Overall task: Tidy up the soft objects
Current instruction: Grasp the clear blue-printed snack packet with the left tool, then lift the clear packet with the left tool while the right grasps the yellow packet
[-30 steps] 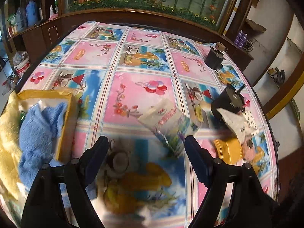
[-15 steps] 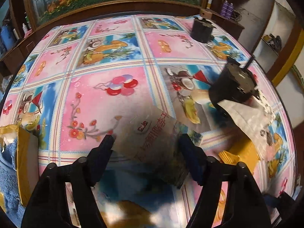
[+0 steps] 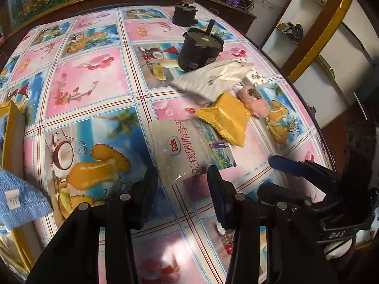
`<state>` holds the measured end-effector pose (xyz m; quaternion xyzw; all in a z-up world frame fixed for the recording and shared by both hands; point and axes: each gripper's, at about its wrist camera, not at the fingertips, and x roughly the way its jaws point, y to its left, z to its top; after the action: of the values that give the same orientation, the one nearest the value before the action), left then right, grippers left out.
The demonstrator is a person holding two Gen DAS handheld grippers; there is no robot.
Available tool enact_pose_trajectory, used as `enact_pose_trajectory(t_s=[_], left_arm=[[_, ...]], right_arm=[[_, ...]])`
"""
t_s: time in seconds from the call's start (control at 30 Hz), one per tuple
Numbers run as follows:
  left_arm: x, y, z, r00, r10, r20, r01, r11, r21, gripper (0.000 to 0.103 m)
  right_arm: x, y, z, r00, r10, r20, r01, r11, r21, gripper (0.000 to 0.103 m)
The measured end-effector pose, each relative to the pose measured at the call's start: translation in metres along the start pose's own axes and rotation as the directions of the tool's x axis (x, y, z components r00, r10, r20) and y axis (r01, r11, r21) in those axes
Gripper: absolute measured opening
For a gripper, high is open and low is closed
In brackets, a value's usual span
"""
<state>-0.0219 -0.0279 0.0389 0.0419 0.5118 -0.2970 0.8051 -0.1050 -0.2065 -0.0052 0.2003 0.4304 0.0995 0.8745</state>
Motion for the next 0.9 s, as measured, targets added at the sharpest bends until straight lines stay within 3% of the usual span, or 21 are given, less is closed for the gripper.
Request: enact_pose_trajectory(t_s=[0.13, 0.23, 0.37, 0.5, 0.53, 0.6, 0.67, 0.8, 0.9], left_arm=[[-0.004, -0.001, 0.003, 0.996, 0.055, 0.071, -0.054, 0.998, -0.011, 0.067], [0.009, -0.008, 0.013, 0.992, 0.072, 0.101, -0.076, 0.997, 0.027, 0.067], [0.032, -0.029, 0.030, 0.987, 0.085, 0.135, -0.106, 0.982, 0.159, 0.067], [0.042, -0.042, 0.027, 0.996, 0.081, 0.047, -0.089, 0.970, 0.225, 0.066], [0.040, -0.044, 0.024, 0.996, 0.080, 0.026, -0.084, 0.969, 0.233, 0.062], [0.028, -0.045, 0.011, 0.999, 0.036, -0.015, -0.032, 0.972, 0.231, 0.052], [0.015, -0.041, -0.001, 0.999, 0.002, -0.048, 0.008, 0.979, 0.204, 0.050], [-0.012, -0.032, -0.024, 1.000, -0.016, -0.006, 0.016, 0.985, 0.169, 0.050], [-0.022, -0.031, -0.031, 0.998, 0.022, 0.054, -0.030, 0.989, 0.143, 0.065]], right_arm=[[-0.013, -0.005, -0.001, 0.998, -0.002, 0.067, 0.000, 1.000, 0.028, 0.082], [-0.034, -0.015, -0.007, 0.987, 0.019, 0.158, -0.030, 0.997, 0.070, 0.082], [-0.039, -0.030, -0.012, 0.989, 0.017, 0.145, -0.036, 0.991, 0.126, 0.082], [-0.044, -0.041, -0.008, 0.991, -0.017, 0.136, -0.003, 0.990, 0.143, 0.082], [-0.046, -0.043, -0.005, 0.991, -0.021, 0.133, 0.002, 0.990, 0.143, 0.082], [-0.046, -0.045, 0.001, 0.992, -0.024, 0.120, 0.007, 0.991, 0.136, 0.082], [-0.042, -0.045, 0.007, 0.995, -0.025, 0.101, 0.013, 0.992, 0.125, 0.082], [-0.027, -0.042, 0.017, 0.998, 0.038, 0.044, -0.044, 0.990, 0.137, 0.082], [-0.012, -0.037, 0.029, 0.995, 0.104, 0.008, -0.104, 0.978, 0.182, 0.082]])
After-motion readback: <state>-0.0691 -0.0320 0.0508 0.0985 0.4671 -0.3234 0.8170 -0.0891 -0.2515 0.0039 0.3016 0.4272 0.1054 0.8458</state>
